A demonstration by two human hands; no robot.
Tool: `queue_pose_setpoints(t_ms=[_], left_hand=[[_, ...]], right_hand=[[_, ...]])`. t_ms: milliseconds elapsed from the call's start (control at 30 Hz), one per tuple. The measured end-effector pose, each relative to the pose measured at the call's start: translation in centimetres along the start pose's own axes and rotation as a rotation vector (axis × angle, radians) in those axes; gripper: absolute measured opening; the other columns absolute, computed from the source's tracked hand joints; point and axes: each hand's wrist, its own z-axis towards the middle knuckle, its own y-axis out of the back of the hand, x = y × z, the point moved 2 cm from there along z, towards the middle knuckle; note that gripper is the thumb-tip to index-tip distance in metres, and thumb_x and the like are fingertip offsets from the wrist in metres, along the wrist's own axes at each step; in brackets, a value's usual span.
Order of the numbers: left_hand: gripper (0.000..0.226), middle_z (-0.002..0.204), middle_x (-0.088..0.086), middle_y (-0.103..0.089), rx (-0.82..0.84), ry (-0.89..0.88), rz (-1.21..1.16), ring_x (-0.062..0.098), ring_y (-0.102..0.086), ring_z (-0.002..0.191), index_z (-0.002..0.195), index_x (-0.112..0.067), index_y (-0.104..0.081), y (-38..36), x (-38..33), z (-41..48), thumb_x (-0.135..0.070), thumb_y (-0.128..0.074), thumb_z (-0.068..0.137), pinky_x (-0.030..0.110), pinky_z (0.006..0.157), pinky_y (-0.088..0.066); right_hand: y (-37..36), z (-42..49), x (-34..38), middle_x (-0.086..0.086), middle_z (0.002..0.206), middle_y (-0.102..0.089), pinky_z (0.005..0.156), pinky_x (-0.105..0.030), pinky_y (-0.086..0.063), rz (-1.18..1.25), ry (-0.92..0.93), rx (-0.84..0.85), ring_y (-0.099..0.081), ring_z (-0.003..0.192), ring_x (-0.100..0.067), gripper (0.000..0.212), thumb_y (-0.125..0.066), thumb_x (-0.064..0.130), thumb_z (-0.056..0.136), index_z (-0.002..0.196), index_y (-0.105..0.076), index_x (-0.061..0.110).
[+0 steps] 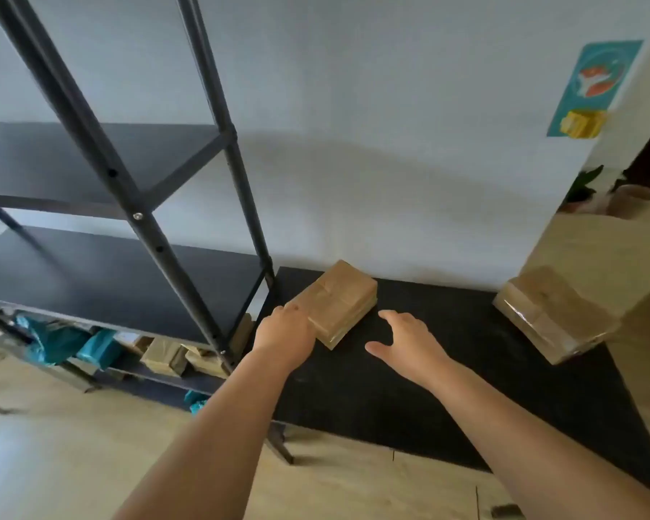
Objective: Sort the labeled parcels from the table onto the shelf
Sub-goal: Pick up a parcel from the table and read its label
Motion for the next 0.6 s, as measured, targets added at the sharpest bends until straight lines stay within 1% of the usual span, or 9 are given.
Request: queue_pose_setpoints(t_ms=[67,133,233,367,500,533,600], left_hand=[[0.041,0.134,0.007,-0.053,0.01,0.067,-0.09,0.024,-0.057,0.114,0.136,-0.013,-0.051,-0.9,0.3,1.6,-0.023,-0.051,0.097,0.037,0.088,-0.053],[0.048,0.139,0.007,-0.051,0.036,0.116,-0.151,0.026,-0.053,0.121,0.142,-0.013,-0.046,-1.7,0.7,2.4,-0.027,-0.052,0.096,0.038,0.089,-0.05],[0.053,0.144,0.007,-0.047,0.093,0.118,-0.178,0.026,-0.048,0.128,0.146,-0.015,-0.041,-3.1,1.4,3.9,-0.027,-0.054,0.096,0.039,0.094,-0.049],[0.054,0.147,0.006,-0.044,0.084,0.133,-0.223,0.025,-0.046,0.129,0.147,-0.016,-0.038,-3.8,3.0,6.8,-0.021,-0.054,0.096,0.037,0.091,-0.047],[0.063,0.156,0.006,-0.036,0.155,0.13,-0.257,0.028,-0.039,0.14,0.153,-0.015,-0.028,-4.2,3.9,9.5,-0.017,-0.055,0.096,0.042,0.104,-0.042],[0.063,0.155,0.007,-0.038,0.171,0.133,-0.274,0.028,-0.041,0.138,0.153,-0.014,-0.028,-4.4,4.1,10.0,-0.016,-0.055,0.096,0.042,0.103,-0.042],[0.056,0.145,0.009,-0.048,0.176,0.139,-0.333,0.029,-0.051,0.127,0.148,-0.014,-0.034,-5.2,4.4,10.7,-0.017,-0.056,0.096,0.038,0.091,-0.046]], right_hand=[[-1.0,2.1,-0.3,-0.006,0.148,-0.046,0.103,-0.043,-0.044,0.009,-0.017,0.026,-0.044,0.134,-0.025,0.072,-0.062,0.045,0.089,0.15,-0.033,0.021],[-2.1,3.5,-0.2,-0.006,0.146,-0.048,0.103,-0.044,-0.045,0.008,-0.041,0.065,-0.045,0.133,-0.026,0.071,-0.062,0.044,0.089,0.15,-0.033,0.02],[-4.2,5.3,0.1,-0.005,0.145,-0.049,0.103,-0.044,-0.045,0.042,-0.076,0.094,-0.046,0.133,-0.025,0.071,-0.063,0.043,0.089,0.15,-0.033,0.02],[-6.6,7.3,0.9,-0.005,0.146,-0.048,0.105,-0.043,-0.044,0.062,-0.132,0.129,-0.046,0.134,-0.024,0.071,-0.064,0.042,0.088,0.149,-0.033,0.022],[-8.2,8.8,2.0,-0.002,0.143,-0.05,0.103,-0.041,-0.044,0.091,-0.221,0.129,-0.047,0.131,-0.023,0.067,-0.062,0.043,0.088,0.147,-0.036,0.022],[-8.5,9.1,2.3,-0.002,0.141,-0.051,0.102,-0.041,-0.044,0.091,-0.244,0.127,-0.048,0.13,-0.023,0.067,-0.062,0.043,0.088,0.146,-0.036,0.022],[-9.0,9.6,2.9,-0.001,0.139,-0.053,0.102,-0.042,-0.045,0.095,-0.278,0.113,-0.05,0.128,-0.022,0.066,-0.063,0.043,0.088,0.145,-0.038,0.021]])
